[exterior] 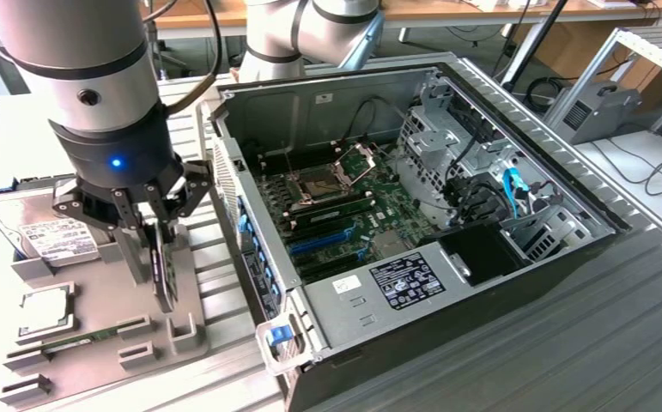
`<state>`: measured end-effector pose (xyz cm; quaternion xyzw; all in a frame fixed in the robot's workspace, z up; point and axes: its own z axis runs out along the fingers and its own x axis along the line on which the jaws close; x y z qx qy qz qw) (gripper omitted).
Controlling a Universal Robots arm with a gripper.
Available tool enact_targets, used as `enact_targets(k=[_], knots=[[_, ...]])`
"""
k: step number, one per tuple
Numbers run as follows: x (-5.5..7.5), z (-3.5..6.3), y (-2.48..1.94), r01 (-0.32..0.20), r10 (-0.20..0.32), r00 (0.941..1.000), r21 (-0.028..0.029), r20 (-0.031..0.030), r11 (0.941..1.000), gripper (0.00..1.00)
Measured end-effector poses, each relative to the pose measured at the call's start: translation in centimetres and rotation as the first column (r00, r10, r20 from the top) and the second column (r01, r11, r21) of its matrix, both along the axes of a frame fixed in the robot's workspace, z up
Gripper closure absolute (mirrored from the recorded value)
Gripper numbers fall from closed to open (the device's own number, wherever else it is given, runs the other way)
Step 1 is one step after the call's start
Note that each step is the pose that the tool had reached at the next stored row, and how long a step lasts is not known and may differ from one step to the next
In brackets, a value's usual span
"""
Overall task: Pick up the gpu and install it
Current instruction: 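Pick up the gpu and move the gpu toward the slot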
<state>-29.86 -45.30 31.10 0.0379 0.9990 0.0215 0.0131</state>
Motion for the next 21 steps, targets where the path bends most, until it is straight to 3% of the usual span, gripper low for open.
enact_targets(k=[21], knots=[[0.0, 1.18, 0.00, 0.000, 0.000, 1.0000, 0.0000, 0.0000, 1.0000, 0.74]])
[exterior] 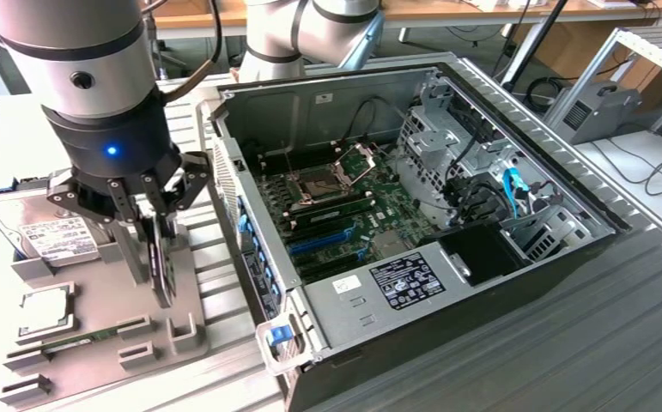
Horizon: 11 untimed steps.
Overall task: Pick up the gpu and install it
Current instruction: 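Pick up the gpu and move the gpu toward the slot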
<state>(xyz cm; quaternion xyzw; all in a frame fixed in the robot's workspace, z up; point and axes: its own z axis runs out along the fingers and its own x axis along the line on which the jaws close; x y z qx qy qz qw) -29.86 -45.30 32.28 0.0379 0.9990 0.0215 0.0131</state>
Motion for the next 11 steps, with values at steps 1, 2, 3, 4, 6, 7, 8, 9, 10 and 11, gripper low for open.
enact_targets(k=[1, 2, 3, 4, 6, 7, 8, 9, 10, 11], knots=[[0.00, 0.07, 0.00, 0.000, 0.000, 1.0000, 0.0001, 0.0000, 1.0000, 0.74], [0.00, 0.13, 0.00, 0.000, 0.000, 1.0000, 0.0001, 0.0000, 1.0000, 0.74], [0.00, 0.21, 0.00, 0.000, 0.000, 1.0000, 0.0001, 0.0000, 1.0000, 0.74], [0.00, 0.31, 0.00, 0.000, 0.000, 1.0000, 0.0001, 0.0000, 1.0000, 0.74], [0.00, 0.59, 0.00, 0.000, 0.000, 1.0000, 0.0001, 0.0000, 1.0000, 0.74], [0.00, 0.72, 0.00, 0.000, 0.000, 1.0000, 0.0001, 0.0000, 1.0000, 0.74], [0.00, 0.80, 0.00, 0.000, 0.000, 1.0000, 0.0001, 0.0000, 1.0000, 0.74], [0.00, 0.86, 0.00, 0.000, 0.000, 1.0000, 0.0001, 0.0001, 1.0000, 0.74], [0.00, 0.93, 0.00, 0.000, 0.000, 1.0000, 0.0000, 0.0000, 1.0000, 0.74], [0.00, 1.00, 0.00, 0.000, 0.000, 1.0000, 0.0001, 0.0001, 1.0000, 0.74]])
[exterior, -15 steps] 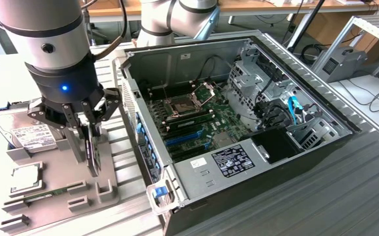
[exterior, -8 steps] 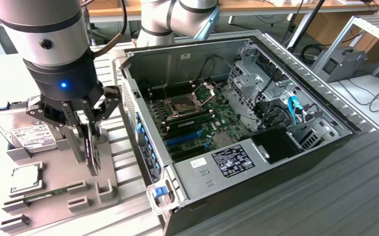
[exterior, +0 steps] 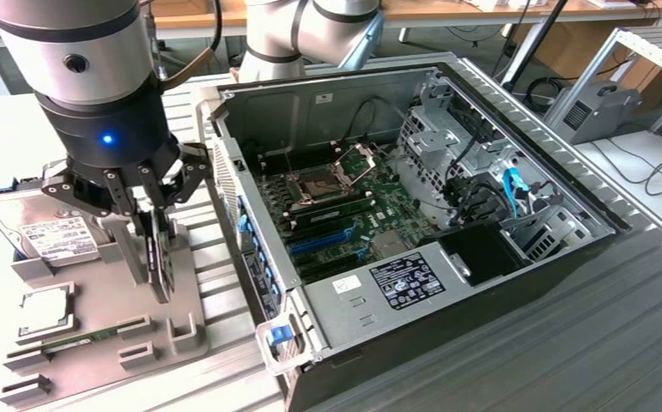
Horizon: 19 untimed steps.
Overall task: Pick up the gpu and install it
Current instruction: 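Pick up the gpu and move the gpu toward the slot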
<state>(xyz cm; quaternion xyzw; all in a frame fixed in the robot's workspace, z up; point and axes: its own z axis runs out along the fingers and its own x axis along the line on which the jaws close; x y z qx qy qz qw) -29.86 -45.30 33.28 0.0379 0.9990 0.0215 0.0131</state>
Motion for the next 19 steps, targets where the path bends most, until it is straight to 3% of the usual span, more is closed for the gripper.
enact_targets(k=[19], knots=[[0.0, 1.32, 0.00, 0.000, 0.000, 1.0000, -0.0001, 0.0000, 1.0000, 0.74]])
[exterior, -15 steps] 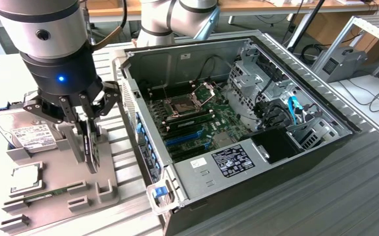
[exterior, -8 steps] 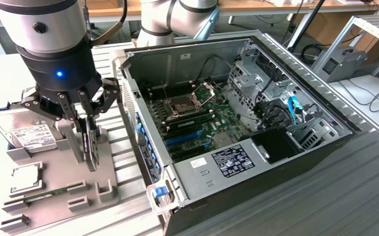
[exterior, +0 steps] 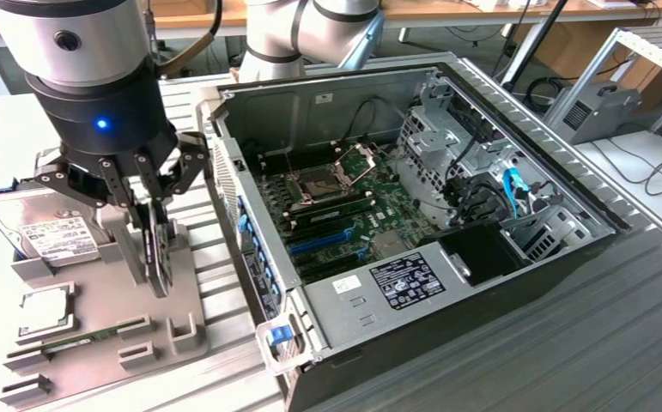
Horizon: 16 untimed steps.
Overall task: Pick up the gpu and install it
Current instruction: 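Pick up the gpu and move the gpu toward the slot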
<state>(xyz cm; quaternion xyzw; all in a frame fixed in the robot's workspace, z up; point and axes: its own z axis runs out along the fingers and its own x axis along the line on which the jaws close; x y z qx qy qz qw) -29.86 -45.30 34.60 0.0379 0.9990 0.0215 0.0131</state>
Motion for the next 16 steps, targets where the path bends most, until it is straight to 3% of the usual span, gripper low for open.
enact_targets(k=[16], knots=[[0.00, 0.74, 0.00, 0.000, 0.000, 1.0000, 0.0001, 0.0000, 1.0000, 0.74]])
